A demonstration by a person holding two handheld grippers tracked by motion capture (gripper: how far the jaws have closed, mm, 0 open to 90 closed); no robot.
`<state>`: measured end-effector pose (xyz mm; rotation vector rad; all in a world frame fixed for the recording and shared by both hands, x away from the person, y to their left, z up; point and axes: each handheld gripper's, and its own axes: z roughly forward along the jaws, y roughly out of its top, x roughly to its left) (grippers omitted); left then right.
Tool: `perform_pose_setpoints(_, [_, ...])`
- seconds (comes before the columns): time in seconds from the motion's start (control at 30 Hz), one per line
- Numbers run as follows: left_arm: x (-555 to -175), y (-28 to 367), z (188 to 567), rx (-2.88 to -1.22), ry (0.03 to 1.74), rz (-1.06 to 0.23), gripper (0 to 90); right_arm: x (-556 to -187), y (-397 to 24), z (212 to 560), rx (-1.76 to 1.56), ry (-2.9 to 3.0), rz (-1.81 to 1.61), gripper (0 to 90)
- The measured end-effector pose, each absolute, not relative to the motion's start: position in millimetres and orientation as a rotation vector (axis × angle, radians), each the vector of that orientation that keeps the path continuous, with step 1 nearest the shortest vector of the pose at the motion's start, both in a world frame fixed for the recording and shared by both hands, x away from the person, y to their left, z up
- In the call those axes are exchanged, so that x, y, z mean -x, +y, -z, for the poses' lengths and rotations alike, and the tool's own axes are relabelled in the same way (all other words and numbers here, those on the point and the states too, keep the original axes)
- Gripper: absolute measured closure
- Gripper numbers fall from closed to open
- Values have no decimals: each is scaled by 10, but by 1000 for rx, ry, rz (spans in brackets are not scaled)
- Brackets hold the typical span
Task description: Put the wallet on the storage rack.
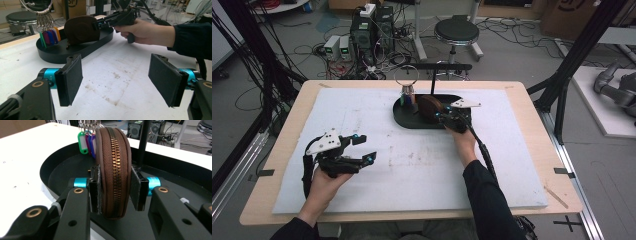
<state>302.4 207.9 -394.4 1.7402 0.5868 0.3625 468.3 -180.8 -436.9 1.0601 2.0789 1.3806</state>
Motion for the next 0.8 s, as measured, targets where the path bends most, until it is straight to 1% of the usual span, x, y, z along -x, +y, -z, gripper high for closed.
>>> perform_pose_setpoints(0.3, [-3041,2074,3951,-1745,589,-363,273,-4694,-1833,4391,-1064,2112,-1307,614])
perform_pose_setpoints(0.47, [-3058,2061,3947,-1746,588,-360,273,-4685,-1831,4373,-1069,2097,-1296,504])
perform_pose_setpoints(0.53, [-3064,2049,3947,-1745,588,-360,273,-4682,-1844,4359,-1074,2090,-1287,422])
perform_pose_setpoints(0.57, [-3068,2047,3948,-1747,586,-359,273,-4678,-1855,4347,-1088,2082,-1285,395])
perform_pose_setpoints(0.67, [-3078,2037,3946,-1751,582,-361,273,-4664,-1908,4300,-1099,2067,-1284,351])
perform_pose_setpoints(0.8, [-3093,2029,3941,-1753,580,-365,273,-4611,-1971,4208,-1061,2061,-1246,334])
